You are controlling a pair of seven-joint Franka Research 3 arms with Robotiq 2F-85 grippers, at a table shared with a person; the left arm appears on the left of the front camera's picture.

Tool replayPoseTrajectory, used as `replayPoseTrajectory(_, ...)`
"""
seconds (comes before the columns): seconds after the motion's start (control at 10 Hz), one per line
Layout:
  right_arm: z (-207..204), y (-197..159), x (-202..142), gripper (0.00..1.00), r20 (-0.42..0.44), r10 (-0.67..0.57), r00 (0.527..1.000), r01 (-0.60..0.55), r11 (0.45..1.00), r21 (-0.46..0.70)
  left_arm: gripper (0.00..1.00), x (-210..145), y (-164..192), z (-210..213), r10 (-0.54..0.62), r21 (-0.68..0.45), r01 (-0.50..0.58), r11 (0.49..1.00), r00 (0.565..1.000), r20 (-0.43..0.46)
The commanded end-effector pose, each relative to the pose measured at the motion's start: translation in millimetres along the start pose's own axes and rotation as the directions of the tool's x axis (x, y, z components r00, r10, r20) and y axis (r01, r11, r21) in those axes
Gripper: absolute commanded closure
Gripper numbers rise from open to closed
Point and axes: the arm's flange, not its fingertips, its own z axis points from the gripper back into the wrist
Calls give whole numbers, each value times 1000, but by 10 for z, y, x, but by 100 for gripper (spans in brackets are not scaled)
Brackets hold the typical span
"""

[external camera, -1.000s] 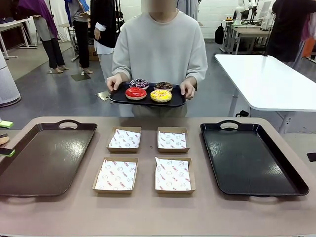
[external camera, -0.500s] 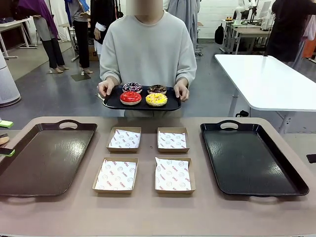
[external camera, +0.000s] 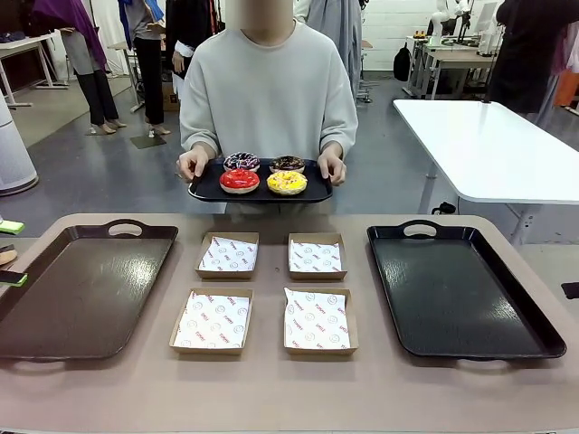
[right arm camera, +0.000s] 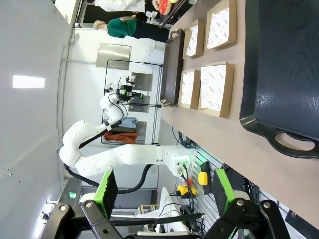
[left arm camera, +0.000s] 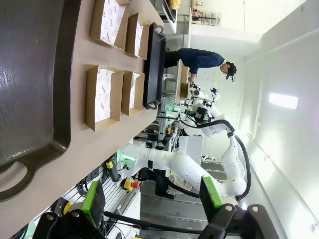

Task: Individually package the donuts and arrange them on the tray.
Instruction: Pick up one Paper togo box.

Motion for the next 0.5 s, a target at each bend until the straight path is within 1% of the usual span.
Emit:
replayPoseTrajectory(0.0,15,21,13,0,9,3,1000,-4,1000,20,0,-4,-17,15,-2,-15,3,1000,1000,7)
replayPoseTrajectory(0.4,15,21,13,0,9,3,1000,-4,1000,20,0,-4,-17,15,-2,-15,3,1000,1000,7)
